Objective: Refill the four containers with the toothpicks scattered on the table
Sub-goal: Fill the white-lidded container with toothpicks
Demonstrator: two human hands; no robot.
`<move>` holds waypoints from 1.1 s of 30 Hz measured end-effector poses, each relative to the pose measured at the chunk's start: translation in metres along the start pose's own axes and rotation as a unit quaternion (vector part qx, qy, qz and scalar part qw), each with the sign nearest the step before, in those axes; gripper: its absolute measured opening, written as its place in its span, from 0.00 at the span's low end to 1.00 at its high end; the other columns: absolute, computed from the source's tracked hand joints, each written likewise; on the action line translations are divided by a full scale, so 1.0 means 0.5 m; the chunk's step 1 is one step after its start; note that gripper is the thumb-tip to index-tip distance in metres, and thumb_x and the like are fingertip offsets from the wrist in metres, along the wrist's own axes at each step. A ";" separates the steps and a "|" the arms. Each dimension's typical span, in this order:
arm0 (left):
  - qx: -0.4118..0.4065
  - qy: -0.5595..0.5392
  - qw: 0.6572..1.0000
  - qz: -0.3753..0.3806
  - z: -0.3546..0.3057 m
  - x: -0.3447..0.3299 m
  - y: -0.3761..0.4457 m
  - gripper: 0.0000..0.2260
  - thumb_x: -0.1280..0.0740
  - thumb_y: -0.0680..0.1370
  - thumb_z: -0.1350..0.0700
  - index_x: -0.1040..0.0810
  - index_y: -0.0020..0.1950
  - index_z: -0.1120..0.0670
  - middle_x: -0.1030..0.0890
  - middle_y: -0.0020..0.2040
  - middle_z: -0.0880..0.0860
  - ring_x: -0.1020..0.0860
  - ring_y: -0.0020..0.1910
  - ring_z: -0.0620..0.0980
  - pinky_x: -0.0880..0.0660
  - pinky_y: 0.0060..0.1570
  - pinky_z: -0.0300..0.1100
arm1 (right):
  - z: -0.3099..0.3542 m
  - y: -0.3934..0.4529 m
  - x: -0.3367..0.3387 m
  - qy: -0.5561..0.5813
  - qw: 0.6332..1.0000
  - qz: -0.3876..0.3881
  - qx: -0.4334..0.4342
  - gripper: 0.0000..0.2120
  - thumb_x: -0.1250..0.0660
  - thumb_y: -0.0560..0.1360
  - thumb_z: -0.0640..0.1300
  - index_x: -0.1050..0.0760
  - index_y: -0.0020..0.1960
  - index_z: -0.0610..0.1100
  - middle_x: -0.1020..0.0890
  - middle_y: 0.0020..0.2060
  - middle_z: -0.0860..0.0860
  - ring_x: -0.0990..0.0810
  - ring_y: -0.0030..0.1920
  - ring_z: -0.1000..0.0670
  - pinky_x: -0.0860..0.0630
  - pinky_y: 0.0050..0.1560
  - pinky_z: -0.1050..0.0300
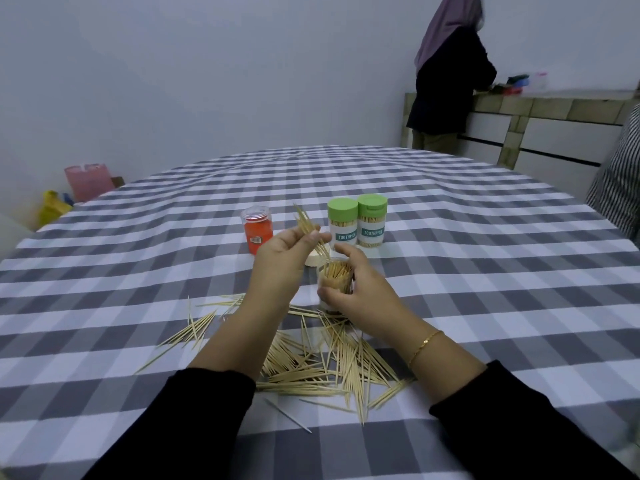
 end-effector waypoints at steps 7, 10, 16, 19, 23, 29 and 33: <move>0.033 0.029 0.999 0.021 0.030 -0.005 -0.008 0.06 0.32 0.78 0.59 0.16 0.52 0.55 0.14 0.44 0.53 0.16 0.44 0.48 0.22 0.40 0.35 | -0.003 0.003 0.000 0.002 1.000 0.005 -0.003 0.32 0.31 0.73 0.46 0.42 0.72 0.56 0.23 0.47 0.59 0.20 0.45 0.55 0.20 0.47 0.53; 0.069 0.045 0.996 0.029 0.048 -0.002 0.004 0.08 0.31 0.77 0.59 0.16 0.54 0.56 0.16 0.53 0.54 0.17 0.50 0.48 0.21 0.43 0.34 | -0.006 0.005 -0.002 0.004 1.000 0.005 -0.004 0.33 0.30 0.73 0.46 0.43 0.72 0.56 0.21 0.49 0.55 0.20 0.46 0.54 0.20 0.49 0.51; 0.102 0.071 0.991 0.046 0.060 -0.007 0.007 0.11 0.28 0.74 0.58 0.17 0.57 0.56 0.29 0.72 0.48 0.28 0.68 0.50 0.29 0.66 0.46 | -0.010 0.007 -0.002 -0.008 1.000 0.009 0.007 0.42 0.31 0.72 0.45 0.53 0.76 0.58 0.33 0.69 0.52 0.24 0.60 0.52 0.24 0.57 0.52; 0.081 0.072 0.992 0.071 0.051 -0.007 0.000 0.17 0.27 0.73 0.54 0.19 0.61 0.54 0.26 0.69 0.51 0.26 0.66 0.49 0.30 0.67 0.46 | -0.002 0.005 -0.001 -0.014 0.999 0.010 0.038 0.46 0.31 0.72 0.44 0.60 0.76 0.60 0.46 0.76 0.56 0.34 0.70 0.52 0.28 0.64 0.51; 0.055 0.081 0.992 0.085 0.041 0.002 -0.008 0.16 0.30 0.76 0.54 0.20 0.63 0.54 0.17 0.56 0.48 0.19 0.54 0.40 0.24 0.55 0.32 | 0.006 0.005 0.003 -0.036 0.997 0.004 0.069 0.43 0.33 0.74 0.44 0.59 0.77 0.57 0.52 0.76 0.59 0.52 0.75 0.59 0.44 0.74 0.55; 0.009 0.204 0.972 0.112 0.039 0.010 -0.009 0.12 0.36 0.80 0.51 0.19 0.61 0.50 0.22 0.64 0.43 0.25 0.61 0.39 0.32 0.53 0.29 | 0.007 0.007 0.003 -0.159 0.982 0.022 0.099 0.32 0.37 0.77 0.46 0.46 0.77 0.49 0.42 0.76 0.55 0.48 0.75 0.59 0.46 0.75 0.50; 0.005 0.196 0.973 0.121 0.036 0.014 -0.012 0.12 0.34 0.79 0.53 0.20 0.62 0.50 0.19 0.60 0.45 0.24 0.60 0.39 0.31 0.55 0.27 | 0.011 0.004 0.009 -0.156 0.981 0.012 0.112 0.32 0.35 0.77 0.45 0.45 0.77 0.50 0.39 0.74 0.55 0.44 0.74 0.58 0.43 0.74 0.54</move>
Point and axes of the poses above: each hand's wrist, its own y-axis towards the middle knuckle, its own x-axis out of the back of the hand, z = x × y, the point moved 4 cm from there along y, towards the middle knuckle
